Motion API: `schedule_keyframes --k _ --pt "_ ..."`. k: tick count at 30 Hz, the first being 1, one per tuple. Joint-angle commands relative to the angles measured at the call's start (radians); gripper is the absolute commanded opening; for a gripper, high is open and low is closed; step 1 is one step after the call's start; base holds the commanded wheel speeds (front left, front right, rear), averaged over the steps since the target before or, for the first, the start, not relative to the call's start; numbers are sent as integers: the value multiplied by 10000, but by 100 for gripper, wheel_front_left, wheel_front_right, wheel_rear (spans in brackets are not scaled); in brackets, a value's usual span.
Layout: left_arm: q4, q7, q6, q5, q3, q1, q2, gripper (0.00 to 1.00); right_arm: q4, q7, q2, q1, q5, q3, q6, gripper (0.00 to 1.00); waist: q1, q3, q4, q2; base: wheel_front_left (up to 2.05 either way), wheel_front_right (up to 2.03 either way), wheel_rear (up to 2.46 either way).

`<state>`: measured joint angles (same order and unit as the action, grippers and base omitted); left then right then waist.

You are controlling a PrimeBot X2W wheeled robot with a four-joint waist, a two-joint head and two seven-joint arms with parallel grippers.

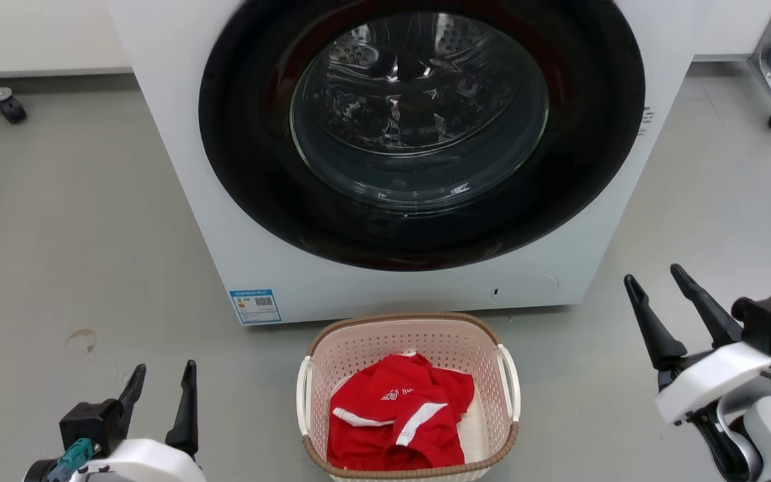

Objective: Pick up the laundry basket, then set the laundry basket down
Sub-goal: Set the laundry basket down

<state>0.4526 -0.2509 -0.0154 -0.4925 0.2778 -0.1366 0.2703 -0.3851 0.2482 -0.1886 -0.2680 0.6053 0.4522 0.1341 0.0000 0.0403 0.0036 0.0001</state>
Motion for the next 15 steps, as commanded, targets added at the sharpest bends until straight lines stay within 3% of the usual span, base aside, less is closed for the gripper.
schedule_keyframes --k 1,15 --pt "-528 -20 -181 82 -439 -12 323 100 354 136 -198 198 -122 -163 -34 100 0 -281 -50 -1 0 0 0" --pt "-4113 1498 -1286 96 -528 2075 983 100 1600 136 257 2141 -614 -1721 -34 100 0 -587 105 -1 0 0 0"
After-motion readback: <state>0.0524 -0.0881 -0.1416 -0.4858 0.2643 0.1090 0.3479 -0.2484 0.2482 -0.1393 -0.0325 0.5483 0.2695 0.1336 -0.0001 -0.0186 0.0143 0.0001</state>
